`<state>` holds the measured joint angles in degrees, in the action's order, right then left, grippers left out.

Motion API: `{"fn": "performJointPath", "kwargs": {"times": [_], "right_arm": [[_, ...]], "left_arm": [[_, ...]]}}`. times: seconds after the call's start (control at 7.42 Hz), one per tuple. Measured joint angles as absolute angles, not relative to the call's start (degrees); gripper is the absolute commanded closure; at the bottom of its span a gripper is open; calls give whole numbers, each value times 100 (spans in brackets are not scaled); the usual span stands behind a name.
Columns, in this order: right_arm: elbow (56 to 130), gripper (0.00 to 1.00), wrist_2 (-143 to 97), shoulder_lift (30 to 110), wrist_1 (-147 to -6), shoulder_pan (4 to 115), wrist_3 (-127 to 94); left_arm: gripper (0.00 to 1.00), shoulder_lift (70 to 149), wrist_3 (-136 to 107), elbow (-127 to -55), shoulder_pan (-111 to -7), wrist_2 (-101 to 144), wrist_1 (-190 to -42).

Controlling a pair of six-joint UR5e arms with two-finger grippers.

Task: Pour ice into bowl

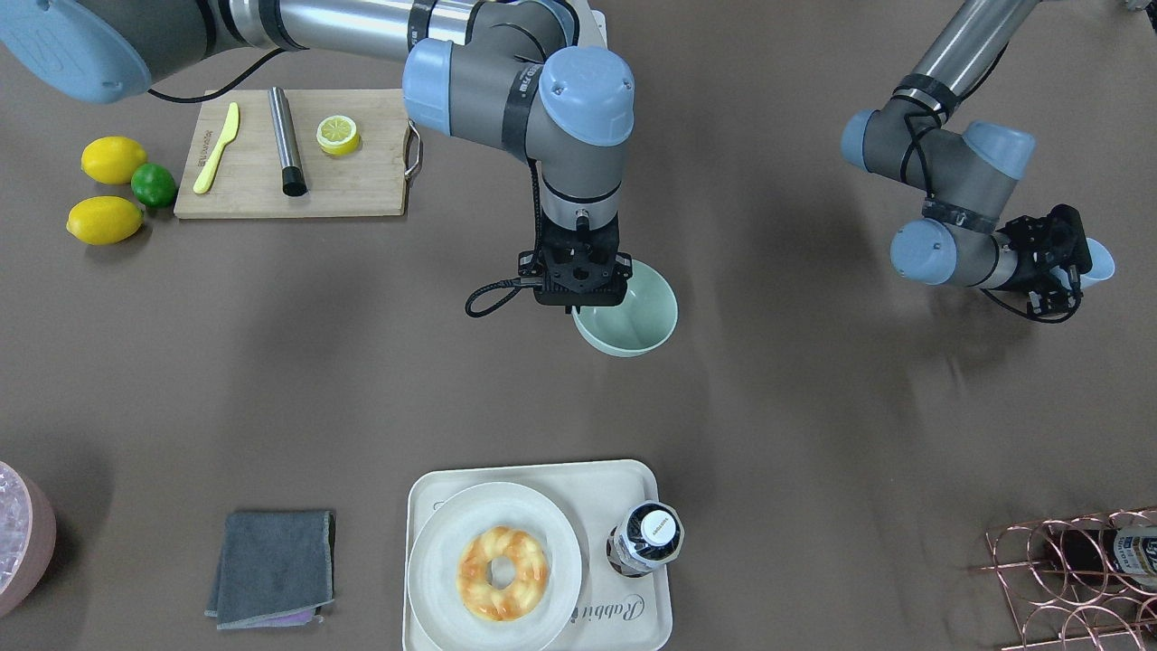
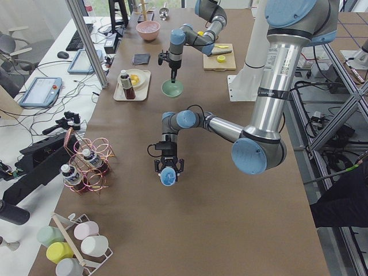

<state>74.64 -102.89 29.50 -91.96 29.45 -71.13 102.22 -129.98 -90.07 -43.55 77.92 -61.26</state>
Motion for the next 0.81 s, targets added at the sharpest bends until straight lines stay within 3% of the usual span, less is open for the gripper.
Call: {"fn": "performJointPath", "kwargs": {"times": [0.27,0.67,0.81], "right_arm": [[7201,100,-10098,2964,-8748,2732,-7169],[7016,100,-9948,3046,-8331,2566,-7184],[7019,95,-9928,3073,-8309,2572,-7178]], "left_arm": [[33,10278,-12888,-9507,-4389,7798,-6119],[33,10474,-12703,-9712,-4394,7828,-6103],[33,10502,-12689,-9713,-4394,7830,-6082]]}}
